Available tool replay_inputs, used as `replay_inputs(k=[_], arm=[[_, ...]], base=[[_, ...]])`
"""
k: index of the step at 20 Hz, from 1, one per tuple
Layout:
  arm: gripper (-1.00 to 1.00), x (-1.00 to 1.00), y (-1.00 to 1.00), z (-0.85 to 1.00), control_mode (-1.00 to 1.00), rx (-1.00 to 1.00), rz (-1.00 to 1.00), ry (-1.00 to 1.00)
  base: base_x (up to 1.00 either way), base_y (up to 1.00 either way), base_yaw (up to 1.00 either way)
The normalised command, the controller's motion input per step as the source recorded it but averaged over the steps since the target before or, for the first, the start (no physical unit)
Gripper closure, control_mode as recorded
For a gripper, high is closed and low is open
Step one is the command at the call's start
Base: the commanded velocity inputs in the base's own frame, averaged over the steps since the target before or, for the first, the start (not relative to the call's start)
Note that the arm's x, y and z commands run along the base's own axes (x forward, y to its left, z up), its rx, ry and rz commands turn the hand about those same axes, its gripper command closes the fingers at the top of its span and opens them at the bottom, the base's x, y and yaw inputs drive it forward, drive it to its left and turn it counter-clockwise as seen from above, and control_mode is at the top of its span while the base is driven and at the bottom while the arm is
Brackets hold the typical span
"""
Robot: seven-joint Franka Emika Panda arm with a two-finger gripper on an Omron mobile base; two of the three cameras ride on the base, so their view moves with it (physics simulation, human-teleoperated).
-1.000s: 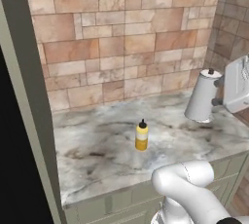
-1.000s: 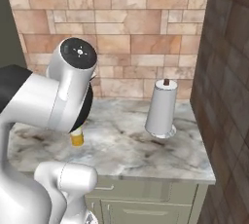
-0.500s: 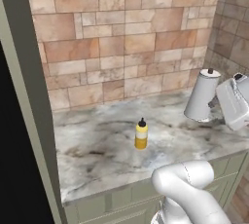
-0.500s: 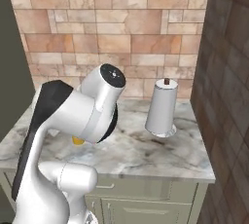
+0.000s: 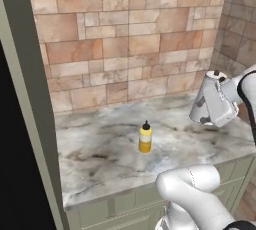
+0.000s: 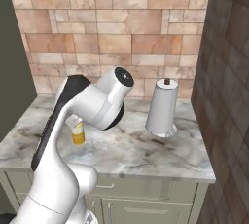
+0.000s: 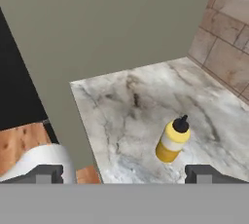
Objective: Place the ketchup and mustard from the counter to the top shelf of the fridge. If the existing items in the fridge are on the top shelf, move them to other shelves.
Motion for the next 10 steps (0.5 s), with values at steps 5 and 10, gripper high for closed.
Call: replay_inputs(k=[5, 10], arm=[[-1.00, 0.46, 0.01, -0.35, -1.00, 0.00, 0.00, 0.00], [-1.00, 0.36, 0.03, -0.45, -1.00, 0.02, 0.00, 0.00]], base=[[0.00, 0.00, 0.00], [0.00, 0.00, 0.00]])
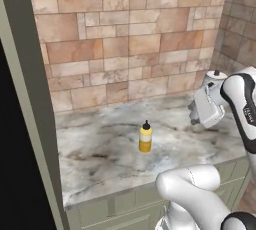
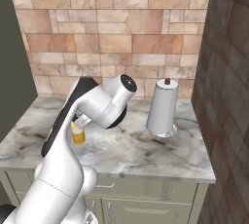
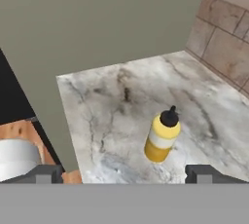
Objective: Place the ketchup and mustard from the counter to the top shelf of the fridge. If the existing items in the fridge are on the top shelf, move them to other shelves.
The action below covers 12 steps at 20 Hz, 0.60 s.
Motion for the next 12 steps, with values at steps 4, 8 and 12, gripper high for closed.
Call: replay_inputs(k=[4, 8, 12], arm=[[-1.00, 0.25, 0.08, -0.35, -1.00, 0.03, 0.05, 0.02], [-1.00, 0.12, 0.13, -0.31, -1.00, 0.01, 0.11, 0.04], [-1.00, 0.16, 0.19, -0.21, -1.00, 0.00, 0.11, 0.08]], base=[[0.00, 0.00, 0.00], [0.00, 0.00, 0.00], [0.00, 0.00, 0.00]])
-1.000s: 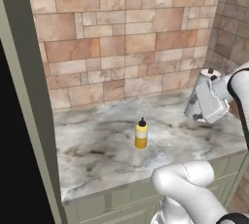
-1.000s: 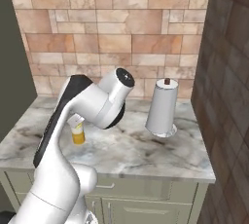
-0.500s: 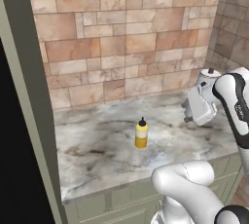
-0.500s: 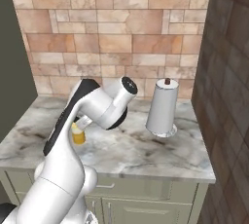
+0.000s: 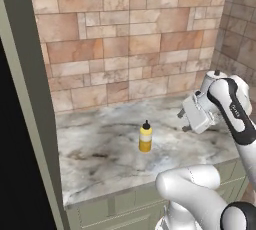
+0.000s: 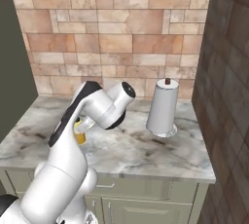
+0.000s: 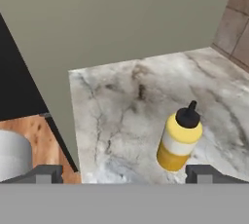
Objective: Place the ketchup and mustard from the counter to the top shelf of the fridge. If the existing items in the fridge are on the top shelf, move them to other shelves.
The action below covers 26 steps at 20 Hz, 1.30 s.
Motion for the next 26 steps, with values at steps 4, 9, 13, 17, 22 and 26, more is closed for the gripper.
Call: replay_inputs(k=[4, 9, 13, 17, 22, 26], arm=[[-1.00, 0.13, 0.21, -0.14, -1.00, 0.00, 0.11, 0.08], [-1.00, 0.20, 0.18, -0.13, -1.00, 0.00, 0.10, 0.04], [-1.00, 0.05, 0.15, -0.22, -1.00, 0.00, 0.09, 0.00], [-1.00, 0.01, 0.16, -0.29, -1.00, 0.02, 0.06, 0.00], [-1.00, 0.04, 0.12, -0.33, -1.00, 0.07, 0.01, 0.00], [-1.00, 0.28, 0.00, -0.24, -1.00, 0.06, 0.00, 0.00]], base=[[0.00, 0.00, 0.00], [0.00, 0.00, 0.00], [0.00, 0.00, 0.00], [0.00, 0.00, 0.00], [0.00, 0.00, 0.00], [0.00, 0.00, 0.00]])
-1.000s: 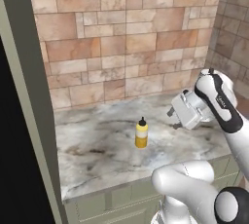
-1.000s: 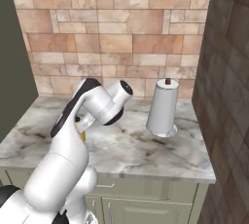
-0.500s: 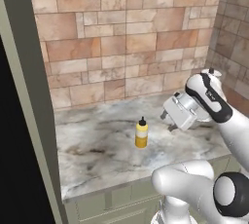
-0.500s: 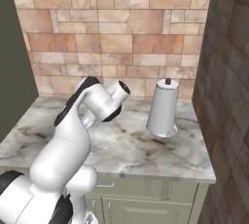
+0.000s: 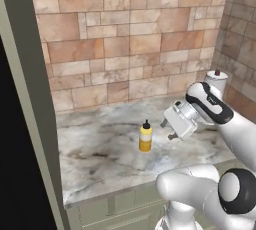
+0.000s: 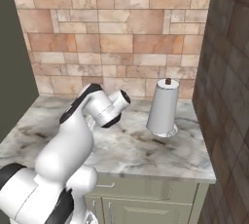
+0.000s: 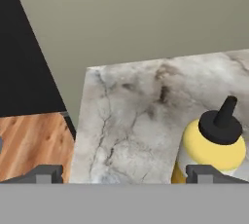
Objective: Place the ketchup and mustard from the counter to the top shelf of the fridge. If the existing items in the fridge are on the top shelf, move them to other shelves.
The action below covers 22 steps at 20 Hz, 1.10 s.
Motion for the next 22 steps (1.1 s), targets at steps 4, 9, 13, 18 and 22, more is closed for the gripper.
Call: replay_inputs(k=[4, 9, 13, 18, 22], arm=[[-1.00, 0.34, 0.00, -0.12, -1.00, 0.06, 0.00, 0.00], [-1.00, 0.34, 0.00, -0.01, -1.00, 0.02, 0.00, 0.00], [-1.00, 0.20, 0.00, 0.00, -1.00, 0.00, 0.01, 0.00], [-1.00, 0.06, 0.03, -0.06, -1.00, 0.00, 0.03, 0.00], [-1.00, 0.03, 0.14, -0.09, -1.00, 0.00, 0.03, 0.00]], base=[[0.00, 0.00, 0.00], [0.00, 0.00, 0.00], [0.00, 0.00, 0.00], [0.00, 0.00, 0.00], [0.00, 0.00, 0.00]])
